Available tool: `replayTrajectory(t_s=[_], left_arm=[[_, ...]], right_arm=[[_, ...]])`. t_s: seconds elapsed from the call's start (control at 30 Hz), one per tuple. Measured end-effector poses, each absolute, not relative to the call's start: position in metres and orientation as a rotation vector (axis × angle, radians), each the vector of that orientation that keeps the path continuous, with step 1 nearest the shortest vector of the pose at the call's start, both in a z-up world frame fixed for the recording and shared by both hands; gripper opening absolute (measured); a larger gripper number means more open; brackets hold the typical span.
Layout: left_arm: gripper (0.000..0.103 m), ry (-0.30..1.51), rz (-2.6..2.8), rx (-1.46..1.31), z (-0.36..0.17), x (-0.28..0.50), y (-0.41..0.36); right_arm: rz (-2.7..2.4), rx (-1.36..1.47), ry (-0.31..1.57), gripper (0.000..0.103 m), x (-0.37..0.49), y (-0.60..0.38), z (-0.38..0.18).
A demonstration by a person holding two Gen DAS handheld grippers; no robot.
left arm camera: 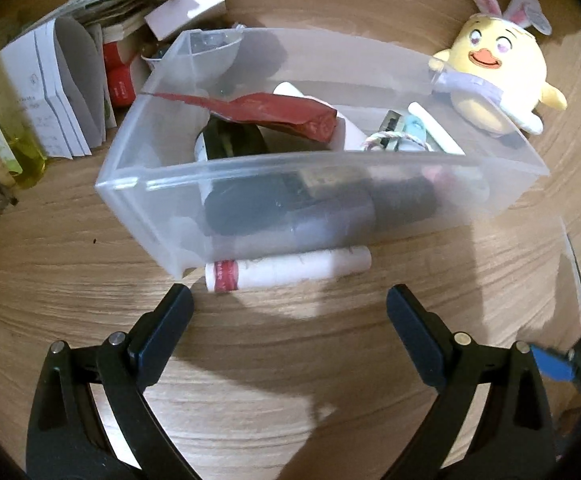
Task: Organize objects
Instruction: 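Move left tool to the white red-capped tube while right tool moves to the brown bead, then close left tool on the white tube while right tool closes on the brown bead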
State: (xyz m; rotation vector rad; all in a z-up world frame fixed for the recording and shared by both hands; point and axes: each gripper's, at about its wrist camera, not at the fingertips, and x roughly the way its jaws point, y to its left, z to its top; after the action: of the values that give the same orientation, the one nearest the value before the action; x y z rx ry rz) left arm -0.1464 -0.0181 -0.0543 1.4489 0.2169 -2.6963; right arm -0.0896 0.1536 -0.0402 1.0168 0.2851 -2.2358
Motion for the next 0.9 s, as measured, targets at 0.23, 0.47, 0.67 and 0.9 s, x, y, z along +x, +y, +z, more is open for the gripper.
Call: replayTrajectory(t_s=[0.23, 0.47, 0.67, 0.9], left_arm=[[0.099, 0.229, -2.670, 1.430, -0.055, -0.155, -0.013], [0.099, 0.219, -2.624, 1.395, -0.057, -0.163, -0.011], [0.092, 0.261, -2.622, 1.365, -0.056, -0.159, -0.017], [0.084, 0.238, -2.646, 1.364, -0.055, -0.149, -0.016]], right_arm=[[-2.235, 1.022, 0.317, 0.025, -0.089, 0.146, -0.043], [-2.264, 1.016, 0.294, 0.012, -0.090, 0.144, -0.045], [-2.267, 1.017, 0.258, 0.012, -0.089, 0.146, -0.045], [-2.278, 1.015, 0.219, 0.012, -0.093, 0.152, -0.042]])
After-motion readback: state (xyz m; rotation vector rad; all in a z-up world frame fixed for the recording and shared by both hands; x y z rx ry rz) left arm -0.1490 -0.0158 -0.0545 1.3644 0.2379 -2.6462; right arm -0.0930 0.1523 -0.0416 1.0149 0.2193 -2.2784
